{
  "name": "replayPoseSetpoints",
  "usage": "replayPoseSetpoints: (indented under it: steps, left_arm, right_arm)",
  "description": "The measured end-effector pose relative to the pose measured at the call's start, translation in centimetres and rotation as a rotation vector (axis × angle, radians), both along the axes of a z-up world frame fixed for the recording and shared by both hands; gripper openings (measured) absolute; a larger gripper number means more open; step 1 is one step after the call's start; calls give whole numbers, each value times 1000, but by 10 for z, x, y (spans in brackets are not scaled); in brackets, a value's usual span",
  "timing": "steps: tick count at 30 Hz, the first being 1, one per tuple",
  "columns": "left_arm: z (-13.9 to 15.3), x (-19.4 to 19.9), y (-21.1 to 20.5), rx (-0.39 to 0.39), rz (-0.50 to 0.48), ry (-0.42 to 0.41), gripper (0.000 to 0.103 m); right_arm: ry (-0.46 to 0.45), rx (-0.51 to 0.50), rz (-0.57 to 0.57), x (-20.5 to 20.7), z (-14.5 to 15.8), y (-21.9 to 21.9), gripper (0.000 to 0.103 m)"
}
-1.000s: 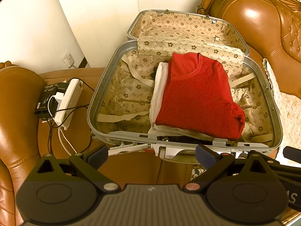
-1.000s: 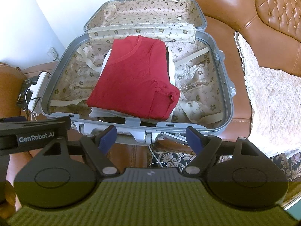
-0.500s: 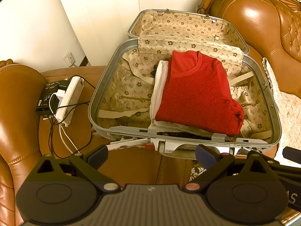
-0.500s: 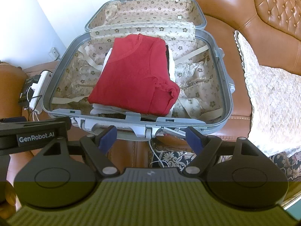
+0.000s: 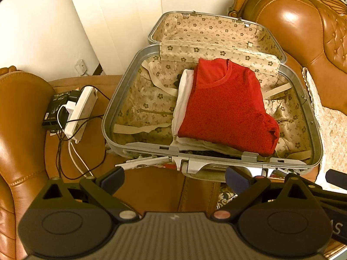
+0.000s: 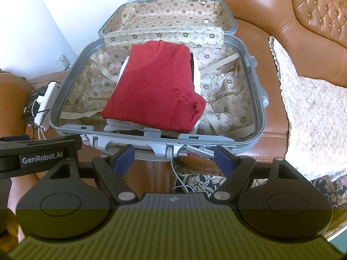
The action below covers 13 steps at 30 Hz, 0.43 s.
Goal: Organize soft objects
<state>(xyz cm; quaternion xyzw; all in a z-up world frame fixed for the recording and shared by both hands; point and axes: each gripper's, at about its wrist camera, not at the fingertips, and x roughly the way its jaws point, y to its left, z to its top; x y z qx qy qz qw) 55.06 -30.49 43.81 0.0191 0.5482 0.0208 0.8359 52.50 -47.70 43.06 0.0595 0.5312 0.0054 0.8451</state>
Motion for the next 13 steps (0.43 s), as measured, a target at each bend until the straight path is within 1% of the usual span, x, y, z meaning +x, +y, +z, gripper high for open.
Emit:
replayPoseSetpoints:
  steps: [5, 7, 10, 13]
  left_arm:
    - [1, -4, -1, -5, 5, -22, 101]
    - [2, -5, -1, -9, 3, -29, 99]
    - [2, -6, -3, -4, -8, -28, 98]
    - [2, -6, -3, -16, 0, -19, 98]
  right_arm:
    - [-1, 2, 1, 0, 0, -1, 88]
    - [-2, 1, 1, 0, 0, 0, 88]
    - [-3, -4, 3, -1, 0, 3, 88]
    - [0, -4, 7, -1, 0, 2, 88]
